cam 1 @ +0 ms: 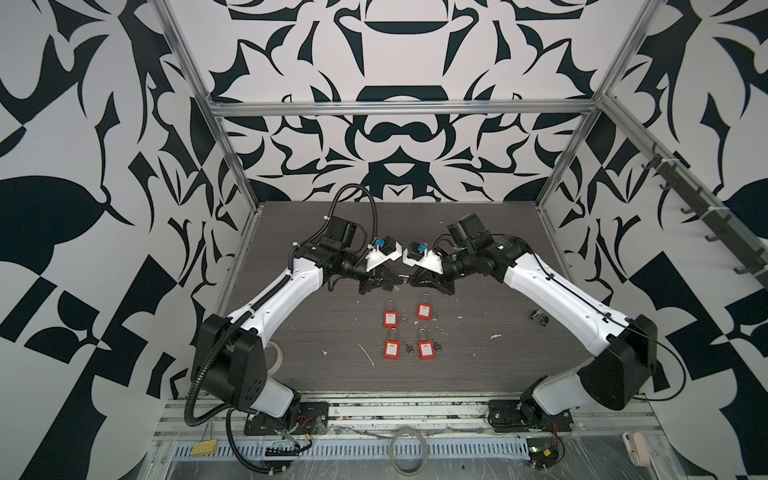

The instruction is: Lock with the key

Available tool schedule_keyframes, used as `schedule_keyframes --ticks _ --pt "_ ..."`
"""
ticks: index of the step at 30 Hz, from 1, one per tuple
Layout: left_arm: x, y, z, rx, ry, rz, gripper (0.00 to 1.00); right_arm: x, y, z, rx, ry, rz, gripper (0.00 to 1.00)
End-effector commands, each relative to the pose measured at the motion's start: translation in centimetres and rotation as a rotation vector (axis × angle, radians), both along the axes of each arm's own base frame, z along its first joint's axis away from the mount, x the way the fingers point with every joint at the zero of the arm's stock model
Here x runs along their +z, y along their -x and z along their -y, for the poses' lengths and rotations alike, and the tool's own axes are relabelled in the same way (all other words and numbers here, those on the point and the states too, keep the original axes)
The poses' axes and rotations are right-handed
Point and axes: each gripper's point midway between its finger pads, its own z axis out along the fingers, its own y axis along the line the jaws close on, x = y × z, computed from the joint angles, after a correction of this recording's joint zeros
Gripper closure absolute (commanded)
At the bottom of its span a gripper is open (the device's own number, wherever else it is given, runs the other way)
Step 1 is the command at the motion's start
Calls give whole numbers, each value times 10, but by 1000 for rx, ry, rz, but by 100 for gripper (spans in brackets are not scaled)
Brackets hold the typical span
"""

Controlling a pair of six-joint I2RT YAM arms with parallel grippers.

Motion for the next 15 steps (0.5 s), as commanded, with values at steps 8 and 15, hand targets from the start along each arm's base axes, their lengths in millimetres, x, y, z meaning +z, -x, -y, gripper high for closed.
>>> schedule_keyframes --ticks 8,15 --pt "6 23 33 -123 60 -71 100 19 -4 -18 33 -75 97 100" --pt "5 25 37 -123 86 -41 100 39 -4 -40 47 -240 50 100"
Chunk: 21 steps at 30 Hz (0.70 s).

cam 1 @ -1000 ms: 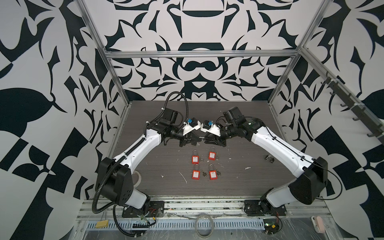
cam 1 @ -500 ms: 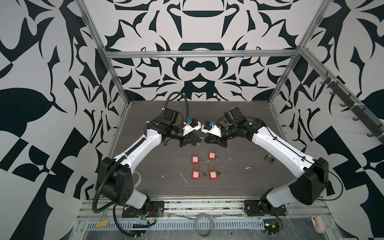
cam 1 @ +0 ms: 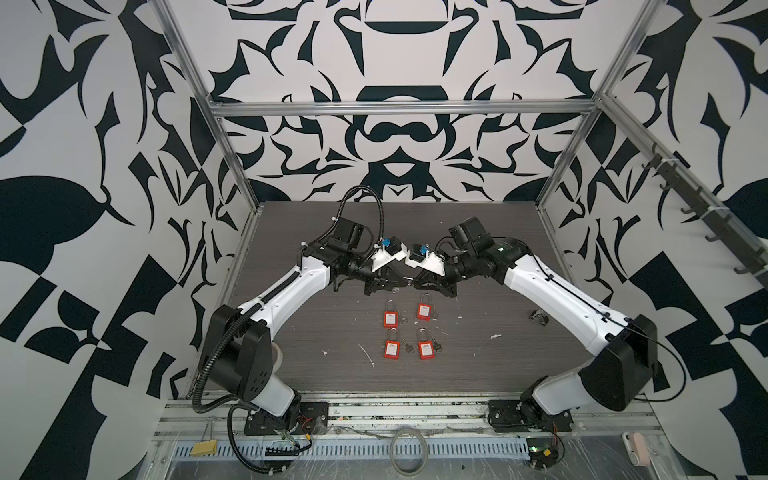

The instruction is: Lock with the key

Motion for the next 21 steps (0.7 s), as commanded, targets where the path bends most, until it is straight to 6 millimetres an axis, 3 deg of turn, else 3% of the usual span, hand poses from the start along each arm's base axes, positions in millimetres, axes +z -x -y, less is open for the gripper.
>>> schedule_keyframes --ticks 1,8,13,21 --pt "21 26 24 -122 111 51 100 55 -2 -46 104 -267 91 100" --pt "19 44 30 -159 125 167 100 67 1 -53 130 -315 53 100" --pt "23 46 31 -150 167 167 100 73 0 -54 129 -324 68 100" --pt "17 62 45 -209 170 44 100 75 -25 -62 81 -319 218 100"
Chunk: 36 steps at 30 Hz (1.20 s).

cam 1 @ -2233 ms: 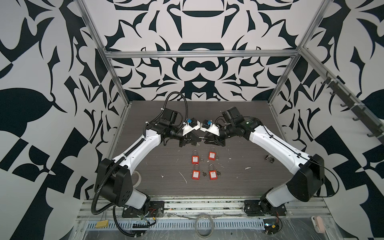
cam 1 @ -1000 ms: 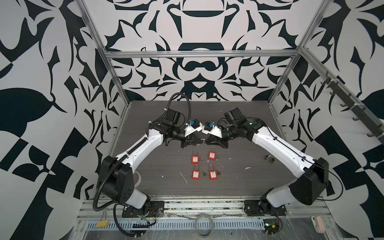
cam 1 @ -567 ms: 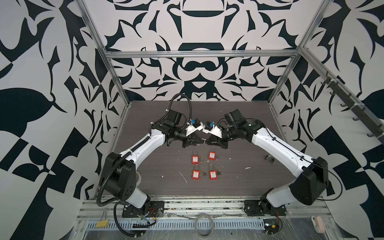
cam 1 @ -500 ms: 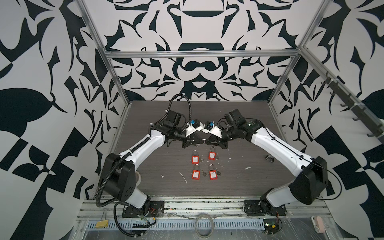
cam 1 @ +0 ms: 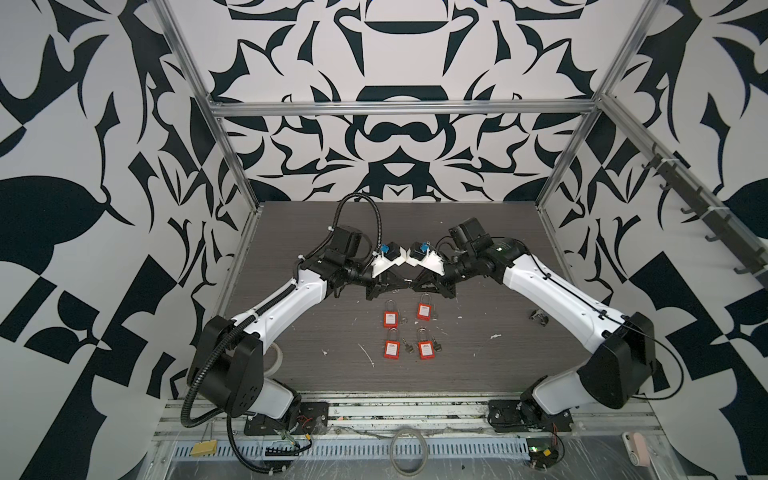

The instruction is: Lock with the key

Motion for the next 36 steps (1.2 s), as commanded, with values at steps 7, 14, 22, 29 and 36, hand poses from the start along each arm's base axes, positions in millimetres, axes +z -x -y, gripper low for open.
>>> schedule_keyframes --ticks 7,14,22,29,36 --pt "18 59 42 -270 126 -100 100 85 -38 -63 59 -308 412 100" --pt "13 58 47 -282 123 -130 100 94 -32 -70 91 -356 442 100" --pt "0 68 44 -281 103 46 100 117 -17 -72 137 -482 288 100" --pt "-18 82 42 -280 39 200 100 120 -12 -67 163 -460 172 100" --pt "-13 92 52 -310 83 153 100 110 -21 -69 139 -408 321 100"
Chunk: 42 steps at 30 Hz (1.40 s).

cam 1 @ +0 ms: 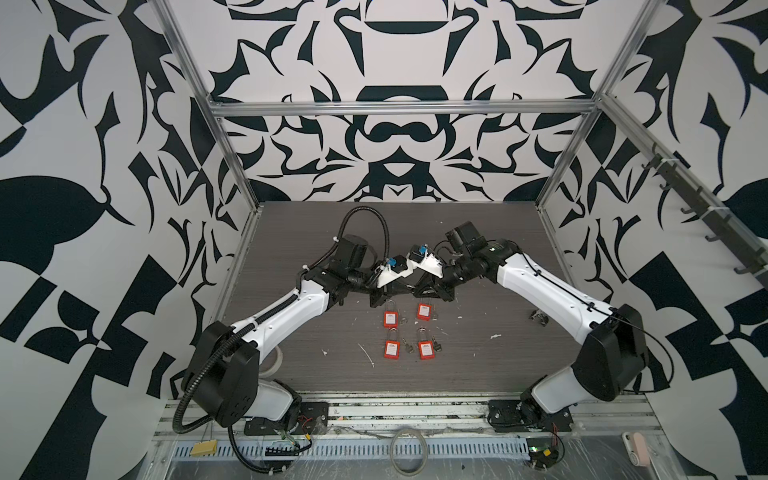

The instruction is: Lock with the key

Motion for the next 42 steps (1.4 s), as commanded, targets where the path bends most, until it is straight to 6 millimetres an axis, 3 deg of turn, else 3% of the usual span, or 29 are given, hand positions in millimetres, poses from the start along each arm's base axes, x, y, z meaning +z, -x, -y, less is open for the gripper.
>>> schedule_keyframes --ticks 1,18,20,27,29,35,42 --pt "12 85 42 -352 123 -26 100 133 -23 -72 151 -439 448 100" --pt "57 33 -8 -201 90 -41 100 65 2 -20 100 -192 314 100" --pt "59 31 -12 -191 85 -32 96 63 2 -18 89 -183 322 100" --pt "68 29 -24 -146 51 -4 68 53 -5 -16 63 -134 306 100" --pt "69 28 -30 -125 43 -4 65 52 -5 -15 64 -131 305 100" --pt "68 21 -45 -67 36 5 64 50 -4 -14 67 -123 295 100" --pt "64 16 -44 -74 18 -18 68 50 -3 -14 72 -115 293 100"
